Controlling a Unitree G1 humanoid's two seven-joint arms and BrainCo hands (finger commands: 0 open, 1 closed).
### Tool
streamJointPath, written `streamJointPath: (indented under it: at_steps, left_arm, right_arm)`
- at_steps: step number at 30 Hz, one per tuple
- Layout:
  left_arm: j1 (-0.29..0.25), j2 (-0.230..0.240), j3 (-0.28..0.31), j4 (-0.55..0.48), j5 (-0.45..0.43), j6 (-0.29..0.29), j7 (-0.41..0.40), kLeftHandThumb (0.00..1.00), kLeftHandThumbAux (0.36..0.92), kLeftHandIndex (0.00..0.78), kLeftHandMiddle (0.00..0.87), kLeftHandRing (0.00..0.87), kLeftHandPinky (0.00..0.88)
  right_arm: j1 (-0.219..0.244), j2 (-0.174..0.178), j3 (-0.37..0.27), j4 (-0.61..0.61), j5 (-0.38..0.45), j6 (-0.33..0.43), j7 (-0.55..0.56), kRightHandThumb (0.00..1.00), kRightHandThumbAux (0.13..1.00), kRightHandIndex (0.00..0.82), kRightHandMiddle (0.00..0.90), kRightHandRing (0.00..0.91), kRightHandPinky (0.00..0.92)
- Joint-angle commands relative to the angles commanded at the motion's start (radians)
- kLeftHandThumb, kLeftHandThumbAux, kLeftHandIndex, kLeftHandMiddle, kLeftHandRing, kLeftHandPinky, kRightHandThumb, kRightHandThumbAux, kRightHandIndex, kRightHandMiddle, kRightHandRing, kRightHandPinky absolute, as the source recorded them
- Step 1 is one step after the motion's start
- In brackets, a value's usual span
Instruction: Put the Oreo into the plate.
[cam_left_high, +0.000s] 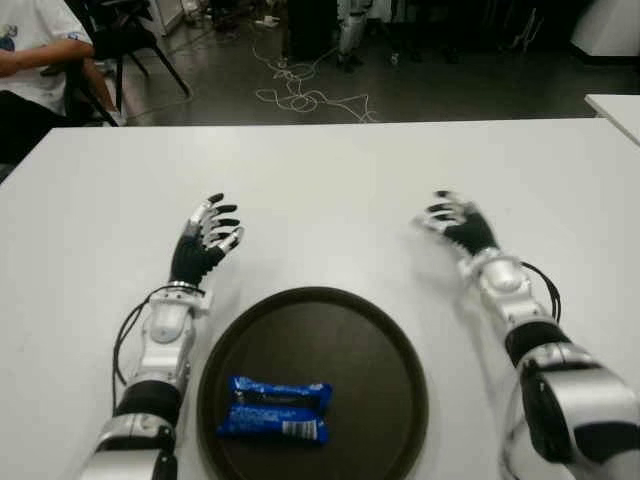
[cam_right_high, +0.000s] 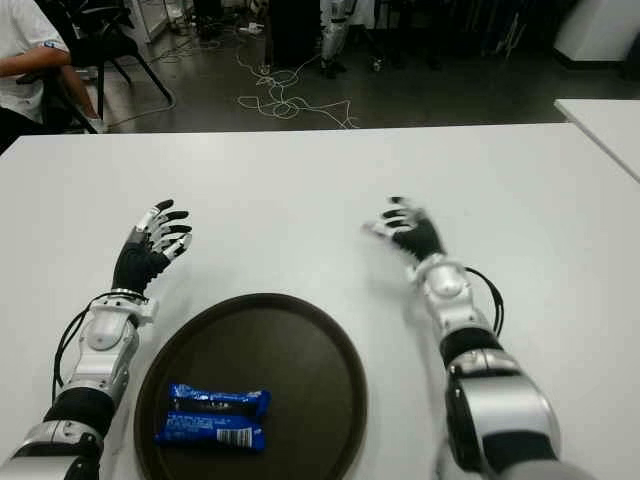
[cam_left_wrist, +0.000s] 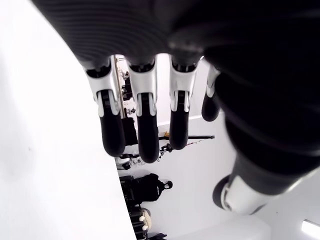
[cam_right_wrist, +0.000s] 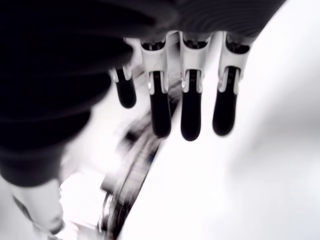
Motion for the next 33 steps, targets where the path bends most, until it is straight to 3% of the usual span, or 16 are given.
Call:
streamJointPath:
  at_steps: [8, 18, 33]
  left_arm:
    - [0.01, 0.002, 0.002, -0.015, -0.002, 0.027, 0.003, 0.524, 0.702, 0.124, 0.237, 0.268, 0.32]
    - [0.017, 0.004, 0.004, -0.026, -0.004, 0.039, 0.001, 0.566, 0.683, 0.122, 0.245, 0.276, 0.331]
    - [0.015, 0.001, 0.003, -0.019, -0.004, 0.038, -0.001, 0.521, 0.675, 0.121, 0.243, 0.278, 0.332]
  right_arm:
    - [0.016, 0.024, 0.005, 0.002, -0.011, -0.047, -0.003, 0.0, 0.729, 0.301, 0.373, 0.409, 0.418]
    - [0.014, 0.028, 0.028, 0.007, -0.048, -0.066, -0.039, 0.0, 0.72, 0.302, 0.383, 0.421, 0.425]
    - [0.014, 0.023, 0.051, 0.011, -0.079, -0.071, -0.076, 0.0, 0.718, 0.292, 0.376, 0.416, 0.417]
